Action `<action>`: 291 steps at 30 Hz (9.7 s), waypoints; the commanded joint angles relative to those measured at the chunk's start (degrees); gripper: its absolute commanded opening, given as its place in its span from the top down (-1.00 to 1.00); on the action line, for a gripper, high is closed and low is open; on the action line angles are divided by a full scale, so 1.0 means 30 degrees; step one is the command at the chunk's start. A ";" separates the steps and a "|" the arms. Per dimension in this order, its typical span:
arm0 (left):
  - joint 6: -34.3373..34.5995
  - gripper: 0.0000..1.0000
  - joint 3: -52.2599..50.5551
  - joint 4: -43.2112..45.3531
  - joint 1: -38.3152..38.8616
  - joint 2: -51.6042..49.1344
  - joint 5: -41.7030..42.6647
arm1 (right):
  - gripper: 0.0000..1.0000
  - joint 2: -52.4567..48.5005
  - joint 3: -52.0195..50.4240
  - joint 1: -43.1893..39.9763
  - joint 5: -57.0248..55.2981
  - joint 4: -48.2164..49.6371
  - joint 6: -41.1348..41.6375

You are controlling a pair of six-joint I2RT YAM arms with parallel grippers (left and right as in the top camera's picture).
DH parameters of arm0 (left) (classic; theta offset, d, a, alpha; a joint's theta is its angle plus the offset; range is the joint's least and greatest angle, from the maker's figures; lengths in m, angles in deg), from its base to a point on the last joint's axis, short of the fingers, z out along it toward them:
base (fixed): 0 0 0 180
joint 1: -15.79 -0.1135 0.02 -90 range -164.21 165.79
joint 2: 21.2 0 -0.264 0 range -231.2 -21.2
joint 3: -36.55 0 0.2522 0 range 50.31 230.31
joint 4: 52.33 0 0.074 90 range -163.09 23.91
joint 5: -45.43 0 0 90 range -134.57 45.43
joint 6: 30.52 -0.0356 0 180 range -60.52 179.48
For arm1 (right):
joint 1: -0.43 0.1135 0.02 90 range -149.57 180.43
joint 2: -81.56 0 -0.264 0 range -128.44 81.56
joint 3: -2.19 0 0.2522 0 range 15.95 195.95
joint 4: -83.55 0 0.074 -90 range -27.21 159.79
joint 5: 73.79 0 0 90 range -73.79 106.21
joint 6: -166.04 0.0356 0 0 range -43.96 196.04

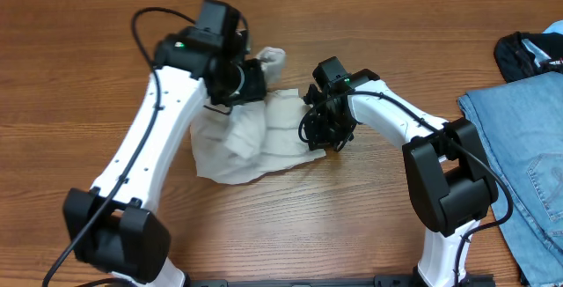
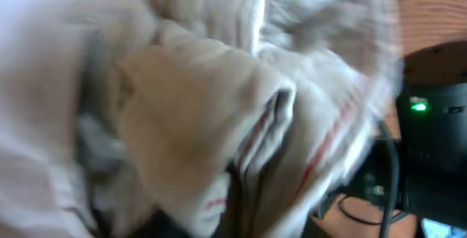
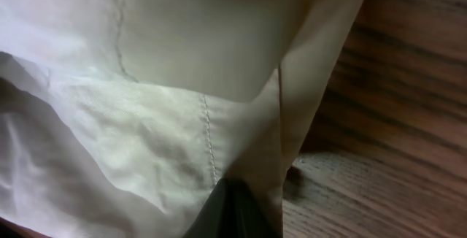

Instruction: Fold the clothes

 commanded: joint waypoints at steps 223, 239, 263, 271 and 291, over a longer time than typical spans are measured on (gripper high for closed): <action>-0.7788 -0.99 -0.6484 -0.6076 -0.3963 2.1864 -0.7832 | -1.00 2.2848 -0.5872 -0.3111 -0.9194 -0.2594 0.2652; -0.7788 -0.99 -0.6484 -0.6127 -0.3963 2.1864 -0.7832 | -1.00 2.6811 -1.0673 -0.3738 -0.8772 0.4364 0.0160; -0.7788 -1.00 -0.6484 -0.6120 -0.3963 2.1864 -0.7832 | -1.00 3.8832 -2.6352 -0.5938 -0.7796 1.7362 -0.0080; -0.7788 -0.99 -0.6492 -0.6120 -0.3963 2.1864 -0.7832 | -1.00 3.8832 -2.6345 -0.7242 -0.6834 1.6502 -0.0058; -0.7788 -0.99 -0.6484 -0.6120 -0.3963 2.1864 -0.7832 | -1.00 3.8832 -2.6345 -0.7242 -0.6798 1.6509 -0.0007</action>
